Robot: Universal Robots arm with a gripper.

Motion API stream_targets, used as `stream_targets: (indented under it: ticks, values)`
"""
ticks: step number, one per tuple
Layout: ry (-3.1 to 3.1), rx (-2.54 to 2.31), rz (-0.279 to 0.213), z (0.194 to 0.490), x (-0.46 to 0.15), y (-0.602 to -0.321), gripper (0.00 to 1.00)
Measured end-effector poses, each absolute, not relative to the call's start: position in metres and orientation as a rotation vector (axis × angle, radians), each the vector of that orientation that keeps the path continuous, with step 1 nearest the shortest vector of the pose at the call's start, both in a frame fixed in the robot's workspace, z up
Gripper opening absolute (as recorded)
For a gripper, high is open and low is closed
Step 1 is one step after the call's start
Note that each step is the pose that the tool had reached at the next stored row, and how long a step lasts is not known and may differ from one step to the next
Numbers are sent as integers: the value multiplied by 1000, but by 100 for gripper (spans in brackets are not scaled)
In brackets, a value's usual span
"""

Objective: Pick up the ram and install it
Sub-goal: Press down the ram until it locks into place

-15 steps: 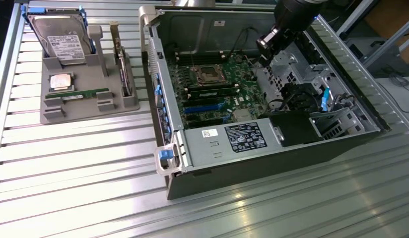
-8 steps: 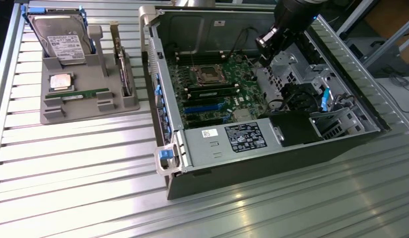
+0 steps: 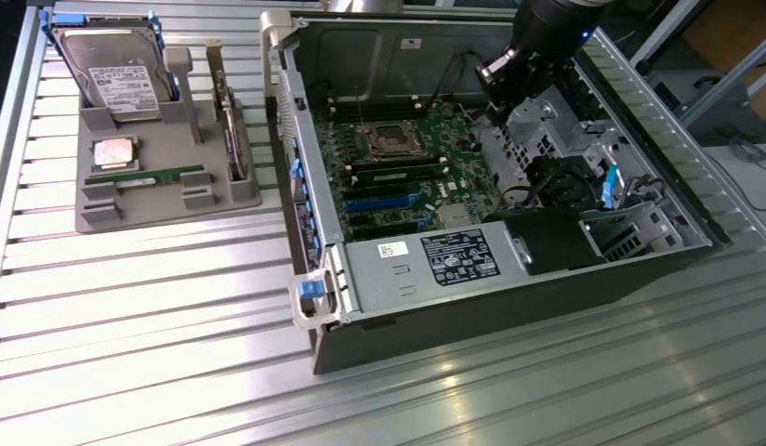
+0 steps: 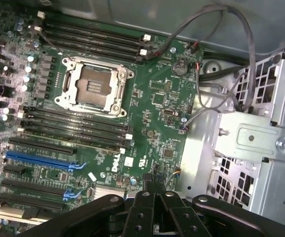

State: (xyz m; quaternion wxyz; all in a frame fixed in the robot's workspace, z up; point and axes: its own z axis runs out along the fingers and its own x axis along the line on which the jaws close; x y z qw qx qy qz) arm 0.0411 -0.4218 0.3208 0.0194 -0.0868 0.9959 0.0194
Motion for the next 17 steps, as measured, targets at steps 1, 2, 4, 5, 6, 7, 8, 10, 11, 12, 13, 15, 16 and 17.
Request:
stream_targets:
  ticks: [1,2,4,5,6,7,8,10,11,12,13,15,16,17]
  values:
    - [3092,-251,60,321,41,-422,11]
    - [3093,-232,59,321,41,-422,11]
    - [3096,-183,58,321,41,-422,11]
    - [3098,-138,56,321,41,-422,11]
    - [3099,-105,55,321,41,-422,11]
    - [3099,-85,54,321,41,-422,11]
    - [3099,-64,54,321,41,-422,11]
    - [3099,10,51,321,41,-422,11]
    - [3098,52,50,321,41,-422,11]
    - [3098,57,50,321,41,-422,11]
    - [3098,57,50,321,41,-422,11]
    - [3098,57,50,320,41,-422,11]
    - [3098,57,50,321,41,-422,11]
    - [3098,57,50,320,41,-422,11]
